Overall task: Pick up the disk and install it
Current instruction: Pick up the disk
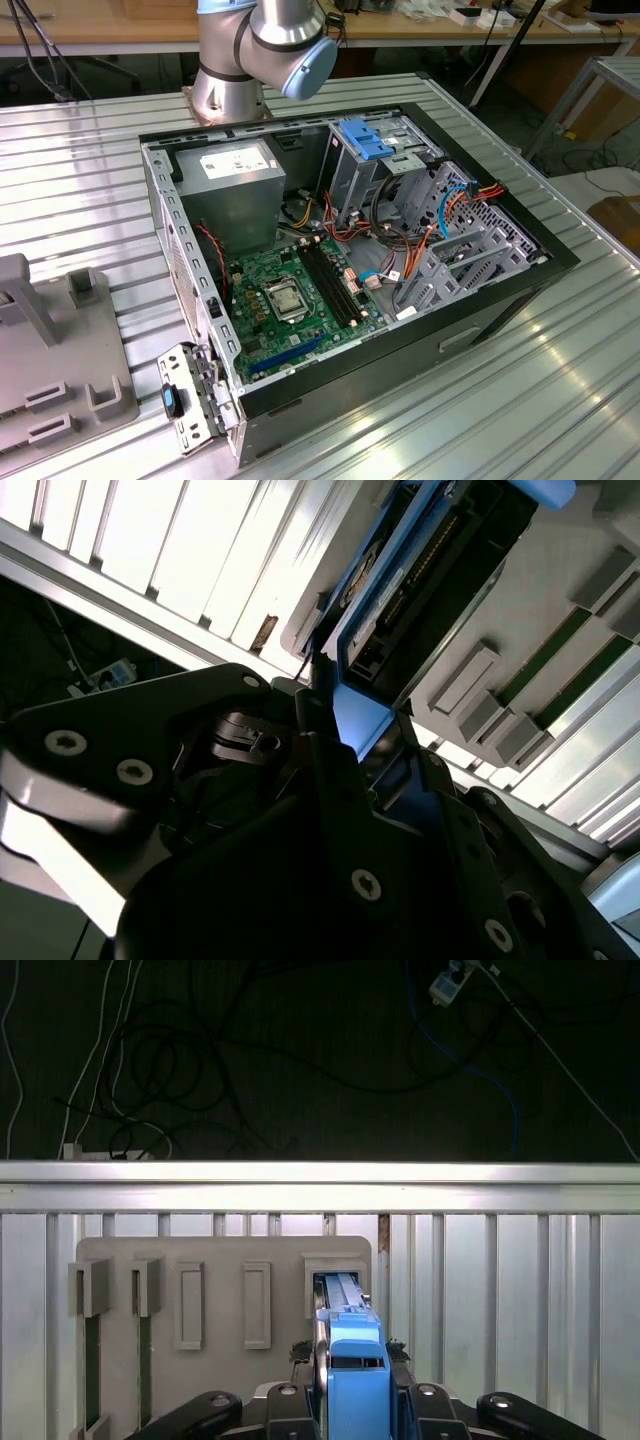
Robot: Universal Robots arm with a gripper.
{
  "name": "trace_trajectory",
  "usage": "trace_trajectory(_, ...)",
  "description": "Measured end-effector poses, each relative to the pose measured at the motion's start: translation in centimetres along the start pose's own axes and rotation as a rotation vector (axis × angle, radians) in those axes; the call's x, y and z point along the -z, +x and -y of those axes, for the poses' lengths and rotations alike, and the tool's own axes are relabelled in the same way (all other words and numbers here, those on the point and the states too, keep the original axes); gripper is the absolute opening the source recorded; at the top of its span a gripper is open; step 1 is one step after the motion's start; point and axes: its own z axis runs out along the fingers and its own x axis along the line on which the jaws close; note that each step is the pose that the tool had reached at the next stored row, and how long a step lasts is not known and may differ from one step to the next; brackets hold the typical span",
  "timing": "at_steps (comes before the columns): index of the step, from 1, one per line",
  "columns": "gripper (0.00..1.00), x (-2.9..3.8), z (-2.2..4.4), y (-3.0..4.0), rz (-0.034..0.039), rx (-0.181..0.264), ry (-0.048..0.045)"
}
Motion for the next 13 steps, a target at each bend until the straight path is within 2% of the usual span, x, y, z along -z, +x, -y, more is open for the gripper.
trace_trajectory(3,0.37,0.00,0.00,0.00,-0.0004,0.000,0.0000)
trace_trajectory(10,0.37,0.16,0.01,0.00,-0.0136,0.000,0.0003)
trace_trajectory(13,0.37,0.18,0.00,-0.01,-0.0143,0.000,0.0001)
